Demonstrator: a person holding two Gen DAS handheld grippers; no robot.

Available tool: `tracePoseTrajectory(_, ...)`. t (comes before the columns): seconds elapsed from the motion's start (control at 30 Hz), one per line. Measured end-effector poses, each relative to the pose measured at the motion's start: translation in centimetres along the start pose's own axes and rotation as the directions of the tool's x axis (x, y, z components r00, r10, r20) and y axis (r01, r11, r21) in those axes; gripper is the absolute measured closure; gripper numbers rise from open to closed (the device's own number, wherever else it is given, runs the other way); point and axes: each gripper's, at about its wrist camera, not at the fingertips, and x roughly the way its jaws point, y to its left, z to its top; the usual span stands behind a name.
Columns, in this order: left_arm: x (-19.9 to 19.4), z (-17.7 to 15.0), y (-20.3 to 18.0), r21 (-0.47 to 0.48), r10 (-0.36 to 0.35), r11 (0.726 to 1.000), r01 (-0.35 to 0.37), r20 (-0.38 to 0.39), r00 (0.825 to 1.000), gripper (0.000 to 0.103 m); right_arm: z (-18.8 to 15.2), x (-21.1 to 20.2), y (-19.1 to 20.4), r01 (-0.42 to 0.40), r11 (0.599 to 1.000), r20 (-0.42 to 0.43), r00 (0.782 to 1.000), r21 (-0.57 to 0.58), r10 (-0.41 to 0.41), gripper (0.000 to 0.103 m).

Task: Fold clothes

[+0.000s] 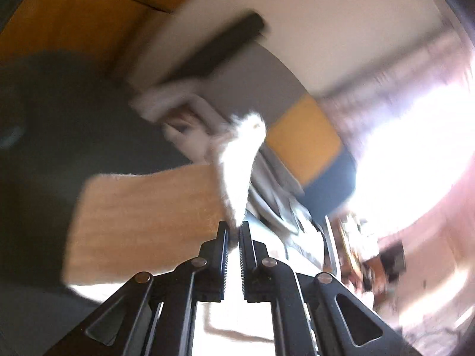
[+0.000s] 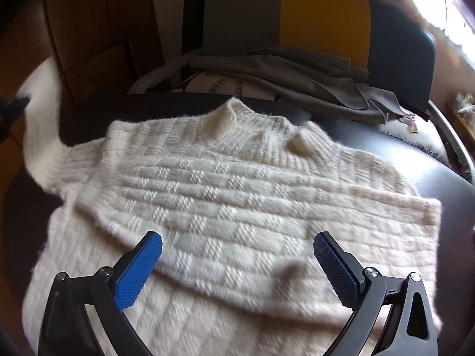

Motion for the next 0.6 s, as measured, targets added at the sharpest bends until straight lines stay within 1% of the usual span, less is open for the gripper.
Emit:
tracePoseTrajectory(0.1,5.0,-3.4,-4.9,0.089,-0.019,0.996,0.029,-0.11,0.994,0.098,-1.3,-1.0,-0.8,0.022,1.0,0.005,1.0,0.007,-0.022,0.0)
tracePoseTrajectory(0.17,7.9,-6.1,-7.5,0.156,0.006,0.988,0.02,-0.164,0.986,0.098,-1.5,-1.0,-2.1,0.028,0.999,0.008,1.0,0.039,-0.028,0.0)
tracePoseTrajectory(0.27,12.1,-9.8,-9.5,0.234,0.054,0.972,0.005,-0.245,0.968,0.098,-2.2,-1.1,-3.8,0.023,0.995,0.016,1.0,0.095,-0.024,0.0)
tracePoseTrajectory(0.33,14.4,-11.8,-9.0,0.281,0.096,0.96,-0.013,-0.284,0.954,0.098,-2.7,-1.3,-4.6,0.0,0.993,0.028,1.0,0.121,-0.003,0.0)
tracePoseTrajectory(0.37,14.5,-12.5,-8.8,0.291,0.106,0.957,-0.013,-0.304,0.947,0.098,-2.9,-1.4,-5.0,-0.012,0.991,0.034,0.999,0.134,0.008,0.0)
tracePoseTrajectory(0.4,14.1,-13.0,-8.6,0.288,0.102,0.958,-0.01,-0.309,0.946,0.093,-3.0,-1.5,-5.1,-0.027,0.989,0.04,0.999,0.145,0.022,0.0)
tracePoseTrajectory(0.47,13.3,-13.7,-8.1,0.275,0.088,0.961,-0.001,-0.304,0.949,0.084,-2.7,-2.0,-5.3,-0.086,0.979,0.049,0.996,0.185,0.078,0.0)
tracePoseTrajectory(0.53,11.9,-14.1,-7.2,0.245,0.062,0.969,0.012,-0.292,0.955,0.082,-2.2,-2.5,-5.4,-0.146,0.963,0.059,0.989,0.225,0.136,0.0)
tracePoseTrajectory(0.6,10.3,-14.1,-5.5,0.223,0.065,0.975,-0.004,-0.269,0.961,0.079,-1.5,-3.3,-5.4,-0.228,0.935,0.105,0.973,0.27,0.207,0.0)
